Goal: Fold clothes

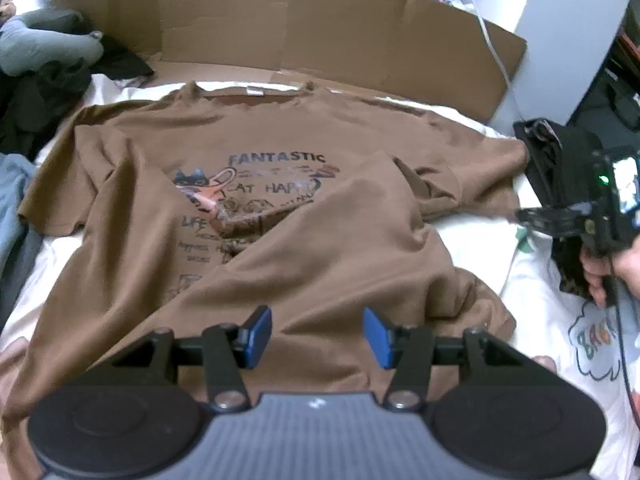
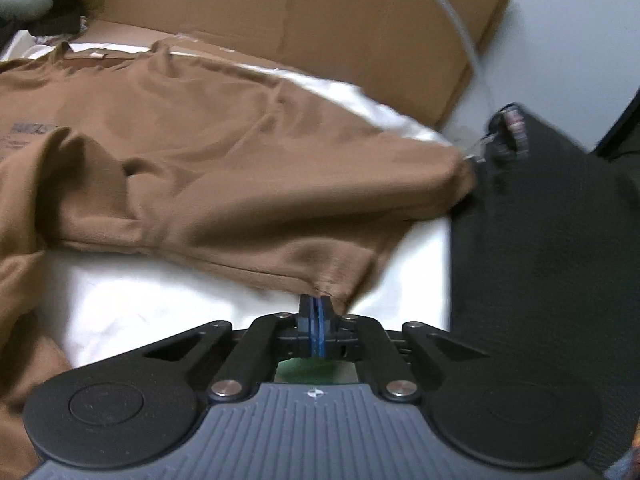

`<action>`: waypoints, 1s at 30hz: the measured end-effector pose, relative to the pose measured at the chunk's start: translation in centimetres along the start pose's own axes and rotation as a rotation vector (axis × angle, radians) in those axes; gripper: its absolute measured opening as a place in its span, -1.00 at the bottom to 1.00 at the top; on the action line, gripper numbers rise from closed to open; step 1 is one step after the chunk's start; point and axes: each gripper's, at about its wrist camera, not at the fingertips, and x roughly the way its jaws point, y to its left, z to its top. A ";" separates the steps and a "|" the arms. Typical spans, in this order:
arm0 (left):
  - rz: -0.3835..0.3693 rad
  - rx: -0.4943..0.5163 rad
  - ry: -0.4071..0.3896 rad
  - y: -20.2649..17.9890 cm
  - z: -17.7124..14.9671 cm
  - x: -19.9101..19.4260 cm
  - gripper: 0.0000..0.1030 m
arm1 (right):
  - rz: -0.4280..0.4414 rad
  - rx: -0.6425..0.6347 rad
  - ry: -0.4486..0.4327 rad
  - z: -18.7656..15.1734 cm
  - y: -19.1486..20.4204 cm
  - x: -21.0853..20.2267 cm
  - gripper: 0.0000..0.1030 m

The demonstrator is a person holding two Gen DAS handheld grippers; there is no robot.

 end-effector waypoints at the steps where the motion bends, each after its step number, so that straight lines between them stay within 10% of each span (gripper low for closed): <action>1: -0.001 -0.018 -0.003 0.2 0.1 -0.1 0.06 | -0.015 0.006 -0.003 0.0 -0.5 -0.2 -1.00; 30: -0.029 -0.131 0.042 3.2 -2.4 1.5 0.06 | 0.053 0.185 -0.144 -4.9 -3.6 -5.2 -0.91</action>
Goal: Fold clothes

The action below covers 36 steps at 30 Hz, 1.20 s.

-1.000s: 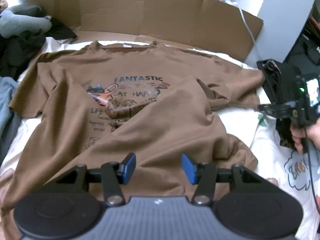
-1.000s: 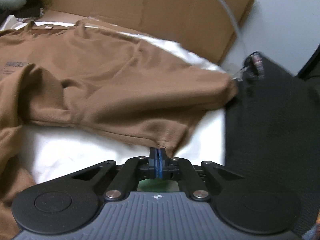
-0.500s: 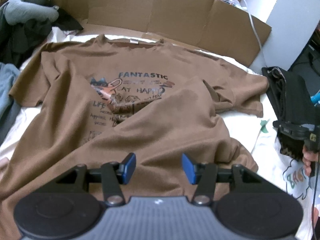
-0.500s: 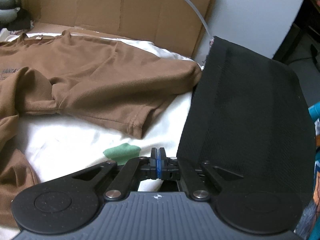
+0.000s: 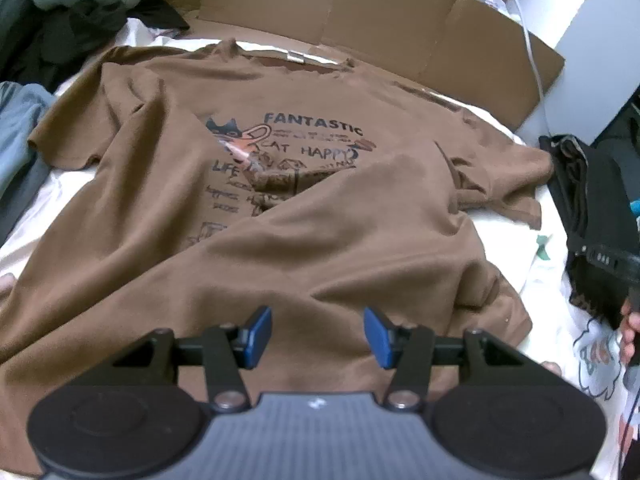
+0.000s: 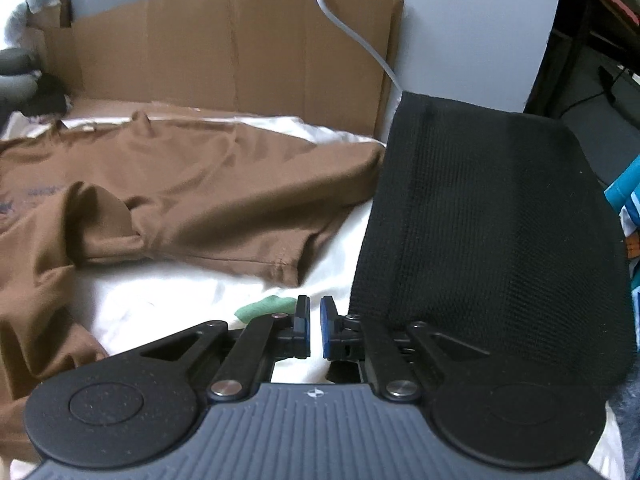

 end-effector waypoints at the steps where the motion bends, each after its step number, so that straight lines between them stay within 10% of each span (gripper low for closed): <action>1: -0.003 -0.004 -0.001 0.1 0.0 0.0 0.06 | 0.001 -0.003 -0.001 -0.1 0.0 0.1 -0.88; 5: -0.030 -0.004 -0.001 -0.1 -0.4 0.0 0.06 | -0.002 -0.001 -0.005 -0.2 -0.2 0.4 -0.47; 21: -0.115 0.035 0.015 -3.9 -1.1 1.2 0.06 | 0.059 0.094 0.079 3.8 1.0 6.4 -0.21; 24: -0.113 0.019 0.020 -3.6 -1.2 1.2 0.06 | 0.053 0.097 0.111 3.9 1.0 7.5 -0.26; 26: -0.113 0.012 0.020 -3.4 -1.2 1.2 0.06 | 0.070 0.093 0.120 3.9 1.0 7.6 -0.93; 36: -0.161 0.076 0.039 -6.0 -1.0 2.2 0.06 | 0.013 0.113 0.130 3.8 -1.2 4.6 -0.95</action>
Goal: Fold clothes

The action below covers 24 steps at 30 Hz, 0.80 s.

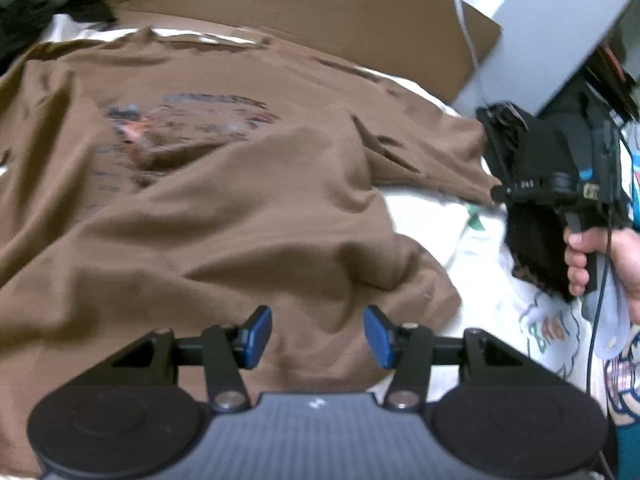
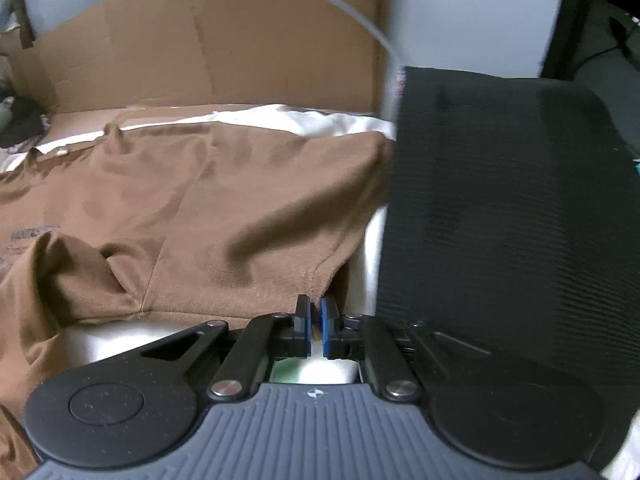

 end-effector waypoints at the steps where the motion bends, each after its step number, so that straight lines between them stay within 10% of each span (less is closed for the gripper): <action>1: -0.006 0.013 0.004 -0.5 0.0 0.3 0.06 | -0.011 -0.008 0.004 -0.2 -0.1 -0.1 -0.95; 13: -0.031 0.155 0.050 -3.6 -0.5 2.9 0.14 | -0.152 -0.170 0.060 -0.4 1.9 1.7 -0.91; 24: -0.021 0.193 0.052 -2.8 -1.6 3.4 0.14 | 0.126 -0.069 0.000 -2.8 1.9 -4.8 -0.73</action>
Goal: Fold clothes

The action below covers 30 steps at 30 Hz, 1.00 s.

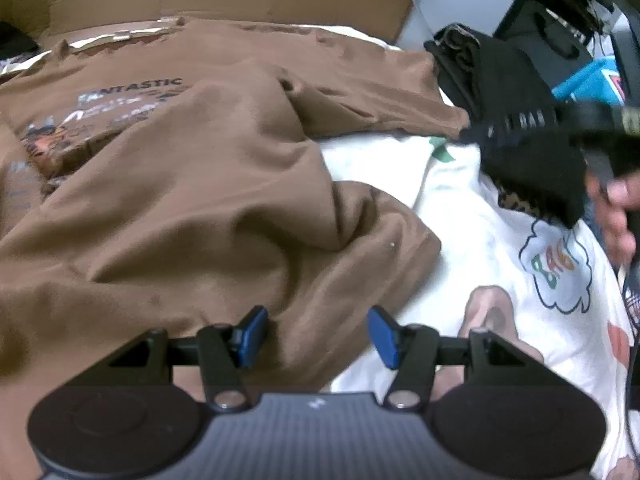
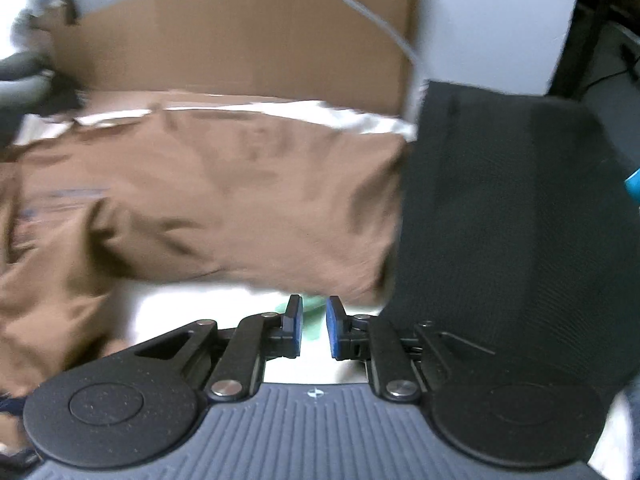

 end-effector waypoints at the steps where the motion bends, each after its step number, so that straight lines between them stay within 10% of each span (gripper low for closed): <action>1: 0.002 -0.005 -0.004 0.2 0.0 -0.2 0.14 | 0.043 0.005 0.009 -0.5 0.3 0.0 -0.73; 10: 0.091 -0.117 -0.050 4.2 -0.1 -5.0 0.14 | 0.337 0.035 0.157 -2.9 2.0 2.0 -0.73; 24: 0.213 -0.290 -0.049 9.7 -1.7 -8.8 0.14 | 0.367 -0.040 0.207 -4.4 3.5 4.1 -0.39; 30: 0.257 -0.352 -0.040 10.9 -2.6 -9.1 0.14 | 0.379 -0.050 0.212 -4.5 4.1 3.4 -0.86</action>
